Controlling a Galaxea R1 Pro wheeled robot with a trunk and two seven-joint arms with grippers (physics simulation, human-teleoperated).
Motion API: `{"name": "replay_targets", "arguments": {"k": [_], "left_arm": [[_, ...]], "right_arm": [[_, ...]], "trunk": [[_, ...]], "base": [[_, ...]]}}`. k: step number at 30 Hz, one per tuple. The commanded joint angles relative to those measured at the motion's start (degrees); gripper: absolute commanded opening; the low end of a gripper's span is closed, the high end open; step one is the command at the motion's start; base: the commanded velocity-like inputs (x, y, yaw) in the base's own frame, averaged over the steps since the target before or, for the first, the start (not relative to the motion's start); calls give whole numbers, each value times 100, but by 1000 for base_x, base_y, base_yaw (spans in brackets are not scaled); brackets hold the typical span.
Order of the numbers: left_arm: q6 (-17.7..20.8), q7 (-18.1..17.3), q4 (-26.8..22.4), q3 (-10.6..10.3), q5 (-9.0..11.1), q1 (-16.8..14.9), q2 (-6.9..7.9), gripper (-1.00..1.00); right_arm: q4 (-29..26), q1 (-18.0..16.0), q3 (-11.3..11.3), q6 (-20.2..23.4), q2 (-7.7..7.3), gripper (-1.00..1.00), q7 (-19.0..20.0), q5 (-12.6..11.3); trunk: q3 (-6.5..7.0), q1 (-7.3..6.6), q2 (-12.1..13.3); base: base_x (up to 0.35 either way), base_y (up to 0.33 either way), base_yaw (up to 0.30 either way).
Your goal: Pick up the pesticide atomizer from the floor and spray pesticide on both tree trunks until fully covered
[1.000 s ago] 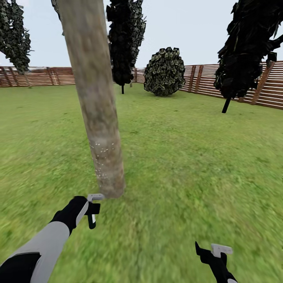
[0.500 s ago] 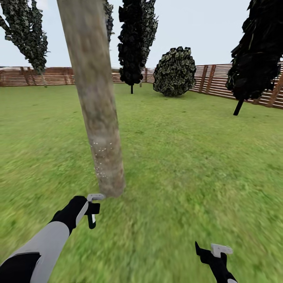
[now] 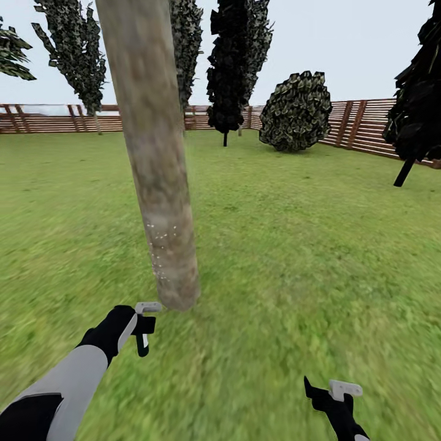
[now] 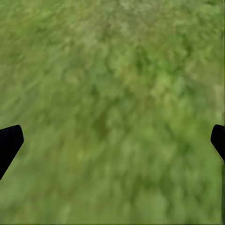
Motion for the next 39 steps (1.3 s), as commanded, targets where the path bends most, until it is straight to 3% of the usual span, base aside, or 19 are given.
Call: {"name": "replay_targets", "arguments": {"k": [1,11,27,31,36,39], "left_arm": [[0,0,1,0,-1,0,-1,-100],[0,1,0,0,-3,0,-24,-100],[-81,-2,9,21,52,1,-69,-100],[-115,24,3,34,-10,58,20,-100],[-92,40,-83,11,-12,61,15,-100],[-32,326,-96,-3,-10,6,-45,-100]], "right_arm": [[-3,0,2,0,0,100,0,0],[0,0,7,0,0,100,0,0],[0,0,8,0,8,100,-1,2],[65,0,9,0,9,100,-2,8],[210,0,0,0,3,100,-8,0],[215,0,0,0,1,100,-9,0]], "trunk": [[0,0,0],[0,0,0],[0,0,0],[0,0,0],[0,0,0],[0,0,0]], "base": [[191,-239,13],[173,-238,29],[15,-246,249],[0,-273,40],[1,-284,244],[56,-289,277]]}}
